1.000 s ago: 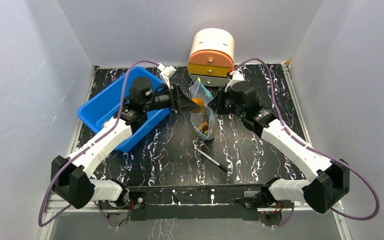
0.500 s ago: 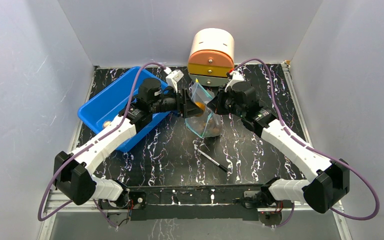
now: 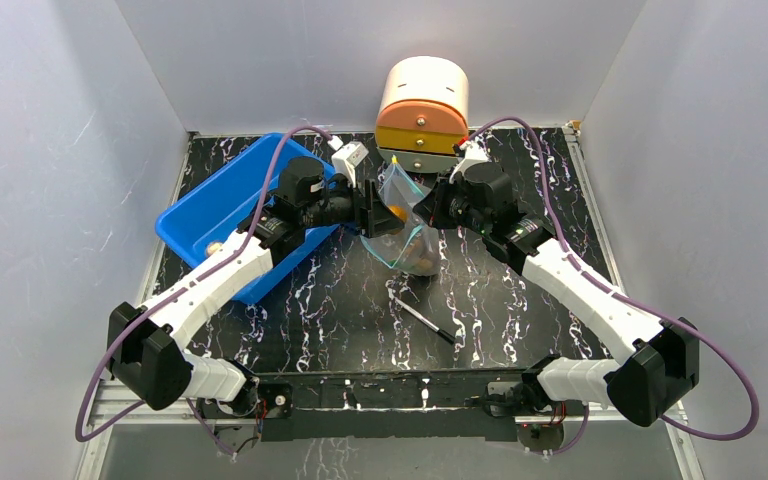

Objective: Place the food in the zip-top bag and seal the zipper
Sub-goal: Place the fake fruit in the zipper food storage bag, then adjust the bin at the center of the board.

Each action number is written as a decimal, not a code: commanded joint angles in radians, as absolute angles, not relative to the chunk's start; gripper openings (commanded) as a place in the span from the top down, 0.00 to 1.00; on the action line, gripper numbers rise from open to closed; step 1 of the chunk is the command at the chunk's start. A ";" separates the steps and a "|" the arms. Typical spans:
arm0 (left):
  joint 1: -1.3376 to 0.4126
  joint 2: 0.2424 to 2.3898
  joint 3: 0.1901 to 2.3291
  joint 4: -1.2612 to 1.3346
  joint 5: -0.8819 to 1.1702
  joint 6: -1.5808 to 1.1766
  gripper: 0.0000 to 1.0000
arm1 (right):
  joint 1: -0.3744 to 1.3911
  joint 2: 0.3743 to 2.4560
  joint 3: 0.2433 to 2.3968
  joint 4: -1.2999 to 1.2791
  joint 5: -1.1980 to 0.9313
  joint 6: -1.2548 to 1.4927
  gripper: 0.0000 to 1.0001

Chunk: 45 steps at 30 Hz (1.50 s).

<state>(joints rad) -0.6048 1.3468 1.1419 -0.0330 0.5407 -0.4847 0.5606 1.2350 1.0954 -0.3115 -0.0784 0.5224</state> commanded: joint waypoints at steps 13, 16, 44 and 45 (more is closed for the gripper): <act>-0.612 1.294 1.169 -0.039 0.511 -0.437 0.38 | 0.557 1.222 1.095 -0.236 -0.090 0.525 1.00; -0.612 1.292 1.171 -0.040 0.507 -0.436 0.36 | 0.557 1.220 1.094 -0.234 -0.091 0.525 1.00; -0.610 1.154 1.255 -0.689 -0.614 -0.906 0.24 | 0.555 1.111 1.071 -0.267 -0.058 0.474 1.00; -0.608 1.162 1.266 -0.742 -0.651 -0.970 0.24 | 0.556 1.107 1.073 -0.269 -0.055 0.471 1.00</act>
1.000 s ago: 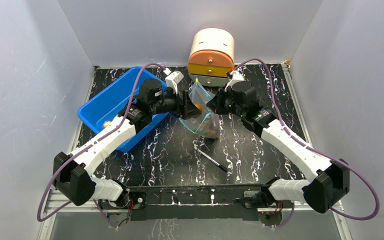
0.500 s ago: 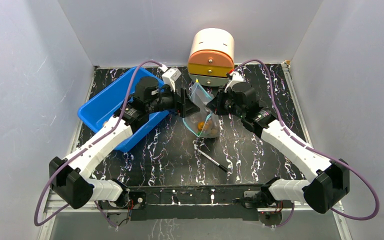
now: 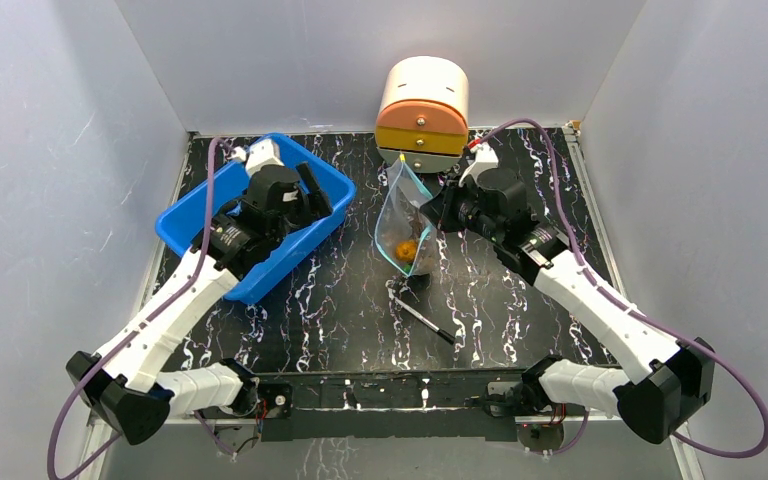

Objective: Place the food in the zip-top bag and seal the zipper
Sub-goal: Adjust the bin at the center of the board.

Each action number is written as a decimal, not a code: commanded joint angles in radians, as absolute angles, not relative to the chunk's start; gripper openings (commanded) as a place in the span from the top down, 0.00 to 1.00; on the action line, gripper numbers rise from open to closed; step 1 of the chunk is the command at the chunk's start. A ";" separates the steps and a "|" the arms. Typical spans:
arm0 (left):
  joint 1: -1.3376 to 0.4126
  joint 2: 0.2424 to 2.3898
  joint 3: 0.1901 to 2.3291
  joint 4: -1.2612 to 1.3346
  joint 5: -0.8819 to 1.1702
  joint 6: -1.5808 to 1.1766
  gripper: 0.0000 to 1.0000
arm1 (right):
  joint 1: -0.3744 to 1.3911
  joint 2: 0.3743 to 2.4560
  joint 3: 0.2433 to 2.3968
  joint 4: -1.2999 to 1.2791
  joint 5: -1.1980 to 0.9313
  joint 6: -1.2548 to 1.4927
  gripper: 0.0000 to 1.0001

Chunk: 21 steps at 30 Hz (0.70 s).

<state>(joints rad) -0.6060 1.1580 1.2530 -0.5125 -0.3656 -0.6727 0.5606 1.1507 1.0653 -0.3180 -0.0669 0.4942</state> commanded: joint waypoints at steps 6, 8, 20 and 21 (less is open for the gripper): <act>-0.539 1.176 1.312 -1.029 -0.757 -1.280 0.28 | 0.556 1.086 1.070 -0.271 -0.064 0.469 1.00; -0.483 1.157 1.296 -1.094 -0.711 -1.384 0.29 | 0.557 1.082 1.063 -0.265 -0.064 0.470 1.00; -0.356 1.083 1.161 -1.234 -0.446 -1.782 0.27 | 0.556 1.078 1.062 -0.259 -0.076 0.472 1.00; -0.354 1.078 1.144 -1.223 -0.437 -1.801 0.28 | 0.556 1.075 1.063 -0.260 -0.074 0.472 1.00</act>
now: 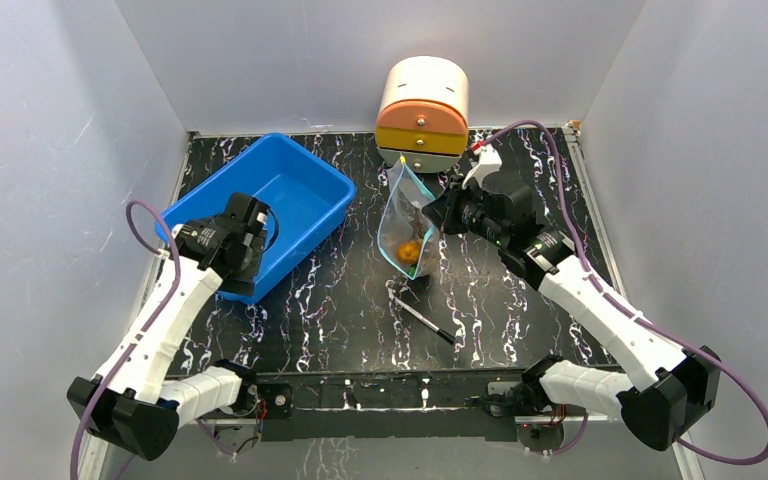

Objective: Place the food in the zip-top bag and seal the zipper
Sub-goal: Adjust the bin at the center of the board.

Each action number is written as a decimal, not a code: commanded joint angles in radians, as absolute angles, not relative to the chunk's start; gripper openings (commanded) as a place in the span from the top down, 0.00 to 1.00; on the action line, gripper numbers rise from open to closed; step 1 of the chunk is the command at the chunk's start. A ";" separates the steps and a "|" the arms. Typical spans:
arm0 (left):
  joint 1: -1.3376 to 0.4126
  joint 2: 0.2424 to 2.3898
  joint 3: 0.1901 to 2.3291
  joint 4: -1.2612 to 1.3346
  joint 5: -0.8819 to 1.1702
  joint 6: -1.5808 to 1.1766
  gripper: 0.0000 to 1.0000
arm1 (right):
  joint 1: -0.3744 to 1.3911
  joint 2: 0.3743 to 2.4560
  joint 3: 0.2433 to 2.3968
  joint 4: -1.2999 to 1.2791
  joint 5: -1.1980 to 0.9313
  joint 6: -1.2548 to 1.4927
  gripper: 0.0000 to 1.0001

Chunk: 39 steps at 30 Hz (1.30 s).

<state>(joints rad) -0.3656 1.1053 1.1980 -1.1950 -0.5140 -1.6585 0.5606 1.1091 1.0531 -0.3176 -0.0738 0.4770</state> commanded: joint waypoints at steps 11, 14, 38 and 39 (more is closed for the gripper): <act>-0.303 1.065 0.988 -1.097 -0.419 -1.902 0.33 | 0.557 1.069 1.061 -0.259 -0.076 0.474 1.00; -0.280 1.082 0.965 -1.059 -0.406 -1.899 0.37 | 0.557 1.065 1.063 -0.262 -0.070 0.472 1.00; -0.178 1.212 1.039 -0.966 -0.589 -1.604 0.96 | 0.556 1.032 1.092 -0.286 -0.020 0.416 1.00; -0.173 1.221 1.048 -0.958 -0.611 -1.577 0.97 | 0.556 1.031 1.094 -0.287 -0.016 0.414 1.00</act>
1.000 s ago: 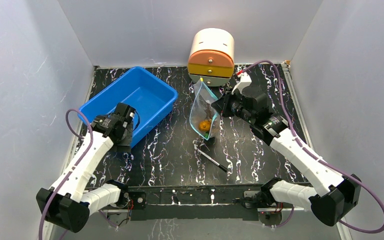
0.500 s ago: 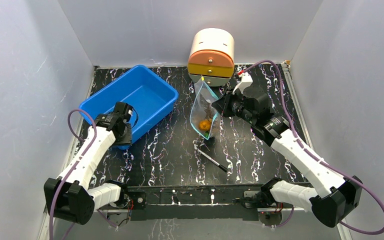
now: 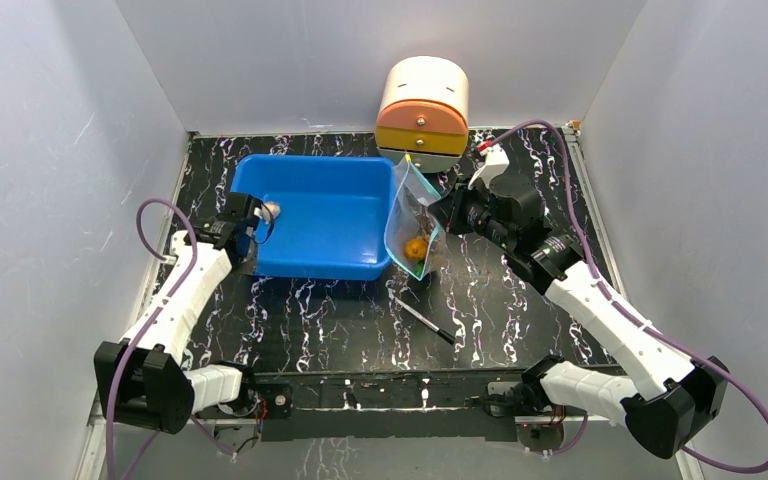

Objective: Place the food in the zip-top bag and seal the zipper
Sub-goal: Adjust the bin at the center of the board.

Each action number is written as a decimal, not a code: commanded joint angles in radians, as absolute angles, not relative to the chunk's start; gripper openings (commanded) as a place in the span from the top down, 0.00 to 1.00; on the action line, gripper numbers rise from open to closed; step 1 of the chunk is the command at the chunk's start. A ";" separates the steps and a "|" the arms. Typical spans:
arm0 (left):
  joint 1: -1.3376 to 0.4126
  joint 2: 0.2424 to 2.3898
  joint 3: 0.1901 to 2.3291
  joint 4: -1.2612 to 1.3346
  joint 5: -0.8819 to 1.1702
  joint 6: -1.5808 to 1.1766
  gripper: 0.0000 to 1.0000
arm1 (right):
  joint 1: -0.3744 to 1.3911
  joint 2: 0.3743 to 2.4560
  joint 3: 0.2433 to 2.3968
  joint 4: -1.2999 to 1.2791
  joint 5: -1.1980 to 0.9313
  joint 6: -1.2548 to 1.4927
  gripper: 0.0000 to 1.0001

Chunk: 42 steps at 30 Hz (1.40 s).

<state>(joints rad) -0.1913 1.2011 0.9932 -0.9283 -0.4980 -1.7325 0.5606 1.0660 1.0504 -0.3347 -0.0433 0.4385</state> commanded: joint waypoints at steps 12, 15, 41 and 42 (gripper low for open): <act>-0.070 1.269 1.020 -0.515 -0.729 -0.835 1.00 | 0.557 1.005 1.122 -0.334 0.022 0.384 1.00; -0.058 1.291 1.025 -0.440 -0.733 -0.678 1.00 | 0.555 1.000 1.121 -0.333 0.026 0.382 1.00; 0.001 1.385 1.201 -0.304 -0.127 -0.147 0.33 | 0.556 1.014 1.138 -0.342 0.006 0.383 1.00; 0.001 1.418 1.217 -0.313 -0.102 -0.135 0.32 | 0.555 1.013 1.139 -0.345 0.007 0.383 1.00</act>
